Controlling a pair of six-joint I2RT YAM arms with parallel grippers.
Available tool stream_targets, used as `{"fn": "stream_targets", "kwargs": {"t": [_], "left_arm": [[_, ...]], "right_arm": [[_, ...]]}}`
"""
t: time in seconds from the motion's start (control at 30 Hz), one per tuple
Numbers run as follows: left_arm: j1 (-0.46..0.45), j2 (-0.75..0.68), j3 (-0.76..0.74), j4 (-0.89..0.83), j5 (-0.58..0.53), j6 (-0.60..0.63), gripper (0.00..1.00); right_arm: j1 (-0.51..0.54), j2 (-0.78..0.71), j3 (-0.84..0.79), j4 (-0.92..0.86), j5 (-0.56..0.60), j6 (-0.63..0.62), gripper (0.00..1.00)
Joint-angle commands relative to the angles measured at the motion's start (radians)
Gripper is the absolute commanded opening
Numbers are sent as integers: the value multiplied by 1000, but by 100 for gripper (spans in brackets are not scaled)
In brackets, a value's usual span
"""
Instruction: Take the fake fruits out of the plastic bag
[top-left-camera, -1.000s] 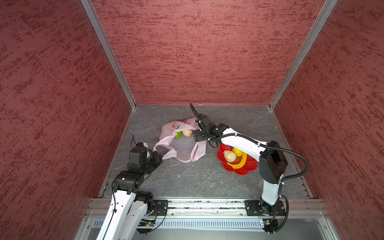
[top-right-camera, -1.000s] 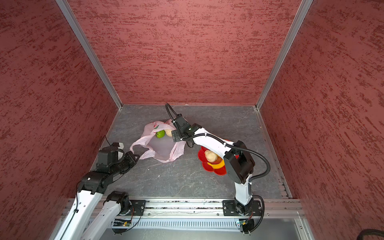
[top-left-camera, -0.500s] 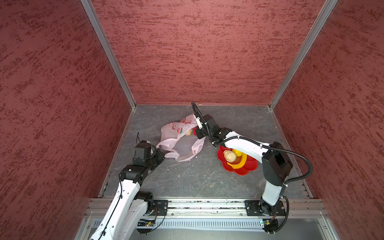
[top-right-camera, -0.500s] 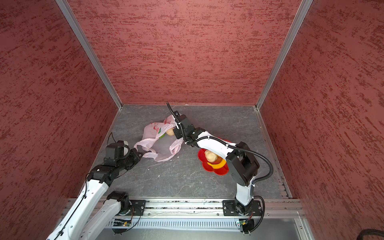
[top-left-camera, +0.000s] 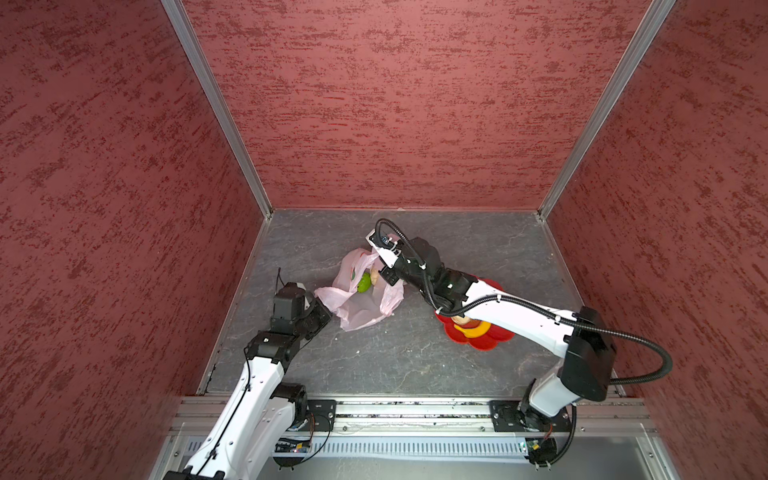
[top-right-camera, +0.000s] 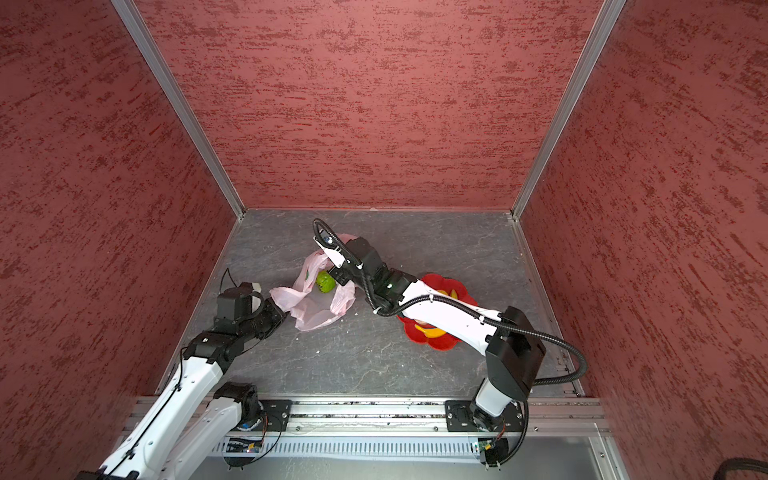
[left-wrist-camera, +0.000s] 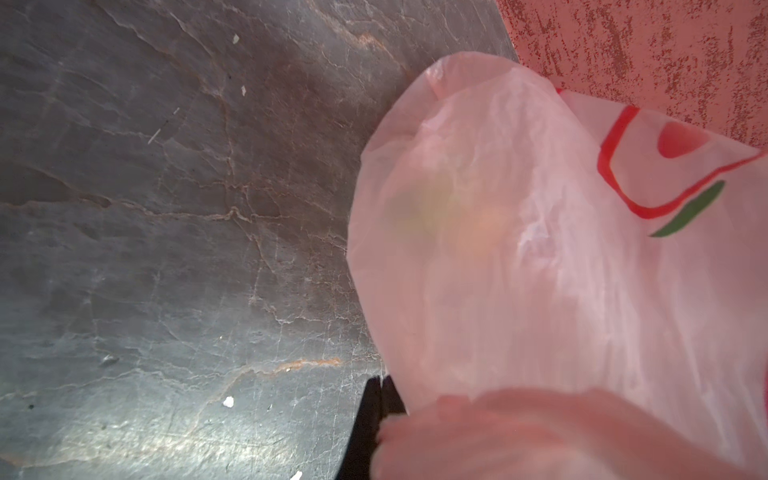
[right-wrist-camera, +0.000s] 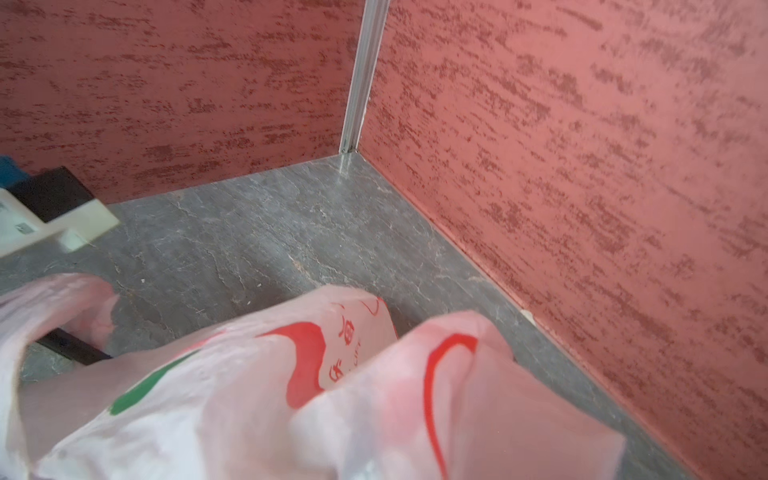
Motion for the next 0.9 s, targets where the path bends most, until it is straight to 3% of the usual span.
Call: {"fn": "stream_targets", "kwargs": {"t": [0.0, 0.37, 0.67, 0.87], "left_arm": [[3, -24, -19, 17, 15, -21, 0], [-2, -67, -36, -9, 21, -40, 0], [0, -85, 62, -28, -8, -38, 0], [3, -5, 197, 21, -38, -1, 0]], "right_arm": [[23, -31, 18, 52, 41, -101, 7], [10, 25, 16, 49, 53, -102, 7], [-90, 95, 73, 49, -83, -74, 7], [-173, 198, 229, 33, -211, -89, 7]]}}
